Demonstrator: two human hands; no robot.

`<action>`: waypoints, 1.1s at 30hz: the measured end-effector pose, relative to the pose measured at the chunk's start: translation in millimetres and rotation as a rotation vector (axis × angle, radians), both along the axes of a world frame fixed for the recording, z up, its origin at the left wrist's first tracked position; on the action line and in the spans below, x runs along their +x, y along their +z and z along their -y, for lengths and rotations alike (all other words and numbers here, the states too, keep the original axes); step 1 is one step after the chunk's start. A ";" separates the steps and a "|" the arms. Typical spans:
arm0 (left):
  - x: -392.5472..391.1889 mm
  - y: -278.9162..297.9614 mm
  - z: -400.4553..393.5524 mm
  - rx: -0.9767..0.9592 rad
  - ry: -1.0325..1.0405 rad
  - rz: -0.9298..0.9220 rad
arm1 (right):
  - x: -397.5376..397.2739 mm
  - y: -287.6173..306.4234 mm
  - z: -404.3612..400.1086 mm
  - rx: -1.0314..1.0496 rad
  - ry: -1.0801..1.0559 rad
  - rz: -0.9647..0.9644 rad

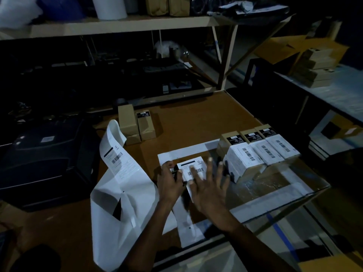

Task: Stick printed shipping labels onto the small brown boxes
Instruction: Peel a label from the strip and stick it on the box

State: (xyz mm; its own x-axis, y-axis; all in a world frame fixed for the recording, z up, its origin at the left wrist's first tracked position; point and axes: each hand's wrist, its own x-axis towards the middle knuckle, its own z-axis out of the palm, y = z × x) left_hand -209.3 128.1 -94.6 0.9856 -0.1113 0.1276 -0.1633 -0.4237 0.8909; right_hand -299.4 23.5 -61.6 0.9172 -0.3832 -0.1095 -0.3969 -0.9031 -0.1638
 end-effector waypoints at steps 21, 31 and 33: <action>-5.0 8.7 0.1 0.032 0.013 0.017 | 13.5 3.6 25.2 -0.016 -0.066 -0.003; -5.9 15.6 3.0 0.359 0.005 0.027 | 7.7 -2.8 -11.2 0.034 0.048 0.045; -4.4 22.6 9.2 0.560 0.014 0.102 | 4.3 -4.4 -6.6 0.061 0.020 0.064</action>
State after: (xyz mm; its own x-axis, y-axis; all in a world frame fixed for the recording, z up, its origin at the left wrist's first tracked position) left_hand -213.6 118.9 -72.0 0.9731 -0.1765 0.1479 -0.2279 -0.8295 0.5099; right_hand -295.1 30.2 -65.9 0.9305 -0.3589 -0.0730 -0.3656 -0.8983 -0.2437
